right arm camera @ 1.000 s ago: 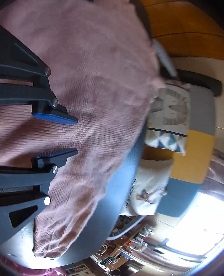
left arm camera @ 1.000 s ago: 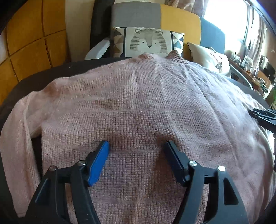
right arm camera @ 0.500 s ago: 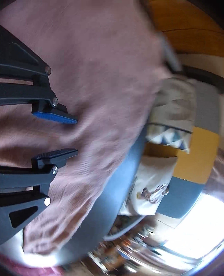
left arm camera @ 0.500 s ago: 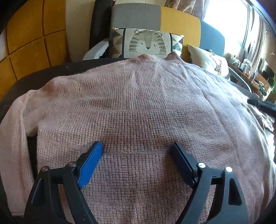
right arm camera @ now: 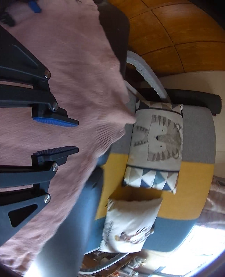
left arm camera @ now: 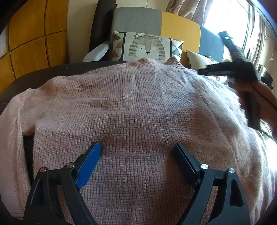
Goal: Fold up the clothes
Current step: 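Move the right gripper to the sweater collar while the left gripper hovers over the body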
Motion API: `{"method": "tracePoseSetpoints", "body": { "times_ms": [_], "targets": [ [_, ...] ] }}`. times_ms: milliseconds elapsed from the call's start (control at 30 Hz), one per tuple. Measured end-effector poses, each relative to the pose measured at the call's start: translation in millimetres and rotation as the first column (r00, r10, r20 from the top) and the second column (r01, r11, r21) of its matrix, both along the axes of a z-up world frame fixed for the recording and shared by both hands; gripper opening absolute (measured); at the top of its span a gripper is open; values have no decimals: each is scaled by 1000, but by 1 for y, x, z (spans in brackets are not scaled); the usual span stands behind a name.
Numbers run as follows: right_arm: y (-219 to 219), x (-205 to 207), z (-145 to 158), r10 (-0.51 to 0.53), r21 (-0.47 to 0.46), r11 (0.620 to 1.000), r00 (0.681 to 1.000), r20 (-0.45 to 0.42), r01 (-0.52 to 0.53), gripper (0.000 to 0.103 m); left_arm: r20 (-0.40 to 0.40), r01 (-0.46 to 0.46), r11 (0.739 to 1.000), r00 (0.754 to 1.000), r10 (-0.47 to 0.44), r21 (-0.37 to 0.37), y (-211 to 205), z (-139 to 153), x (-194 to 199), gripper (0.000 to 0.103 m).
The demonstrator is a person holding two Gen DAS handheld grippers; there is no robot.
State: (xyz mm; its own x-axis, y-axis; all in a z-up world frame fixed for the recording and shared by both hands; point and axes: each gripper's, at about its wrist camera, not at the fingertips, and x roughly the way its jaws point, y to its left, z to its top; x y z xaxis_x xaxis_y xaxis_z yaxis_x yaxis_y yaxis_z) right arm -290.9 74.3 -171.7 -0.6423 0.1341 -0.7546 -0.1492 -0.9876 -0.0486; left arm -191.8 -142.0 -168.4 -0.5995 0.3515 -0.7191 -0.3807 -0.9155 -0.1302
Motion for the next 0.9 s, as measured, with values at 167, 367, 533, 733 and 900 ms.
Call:
{"method": "tracePoseSetpoints", "body": {
  "times_ms": [167,367,533,733,900],
  "targets": [
    [10,-40,-19,-6,33,999,998,57,4,23,-2,4,1000,1000,-4,17,-1,-1,0,92],
    [31,-39,-33,-98,60,993,995,-2,98,20,-6,5,999,1000,-5,37,-2,-2,0,92],
    [28,-40,-17,-109,34,993,994,-1,109,21,-8,2,999,1000,-2,44,-3,-2,1,92],
    [-39,-53,-7,129,-13,991,990,-48,-130,21,-7,1,999,1000,-1,49,-2,-2,2,92],
    [-74,-81,-34,155,5,988,988,3,-155,21,-6,1,998,1000,-1,55,-2,-1,2,92]
  ]
}}
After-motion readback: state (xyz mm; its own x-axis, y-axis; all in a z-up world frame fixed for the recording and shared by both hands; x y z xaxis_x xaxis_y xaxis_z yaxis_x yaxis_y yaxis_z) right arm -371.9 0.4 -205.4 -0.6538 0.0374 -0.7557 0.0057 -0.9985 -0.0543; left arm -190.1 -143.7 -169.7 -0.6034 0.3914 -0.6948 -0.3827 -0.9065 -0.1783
